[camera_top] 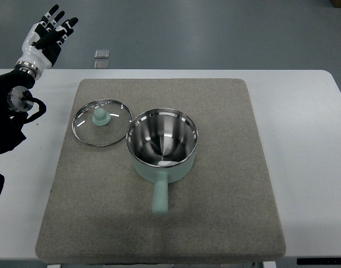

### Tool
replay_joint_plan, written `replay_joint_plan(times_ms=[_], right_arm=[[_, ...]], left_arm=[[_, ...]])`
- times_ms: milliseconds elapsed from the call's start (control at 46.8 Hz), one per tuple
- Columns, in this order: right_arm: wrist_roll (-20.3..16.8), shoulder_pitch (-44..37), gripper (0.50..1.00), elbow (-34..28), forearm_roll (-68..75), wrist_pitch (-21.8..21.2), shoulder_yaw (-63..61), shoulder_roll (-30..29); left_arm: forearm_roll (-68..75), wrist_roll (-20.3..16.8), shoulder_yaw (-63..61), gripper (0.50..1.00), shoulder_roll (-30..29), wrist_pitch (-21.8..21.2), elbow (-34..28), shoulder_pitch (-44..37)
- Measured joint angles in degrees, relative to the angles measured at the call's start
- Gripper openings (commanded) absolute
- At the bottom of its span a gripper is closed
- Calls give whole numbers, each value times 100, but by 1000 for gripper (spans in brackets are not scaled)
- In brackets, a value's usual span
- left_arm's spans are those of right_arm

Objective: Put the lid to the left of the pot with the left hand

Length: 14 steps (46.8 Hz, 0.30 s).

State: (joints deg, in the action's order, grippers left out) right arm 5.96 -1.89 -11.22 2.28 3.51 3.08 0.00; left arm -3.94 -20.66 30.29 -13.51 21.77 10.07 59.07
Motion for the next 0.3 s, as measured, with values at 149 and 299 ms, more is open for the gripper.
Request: replay_joint_plan(times_ms=[149, 299], right_arm=[[0, 1, 924, 0, 0, 0, 1, 0], [1, -1, 924, 0, 0, 0, 0, 0]], left_arm=[[0, -1, -7, 996, 90, 12, 6, 8], [1, -7, -6, 996, 137, 12, 5, 8]])
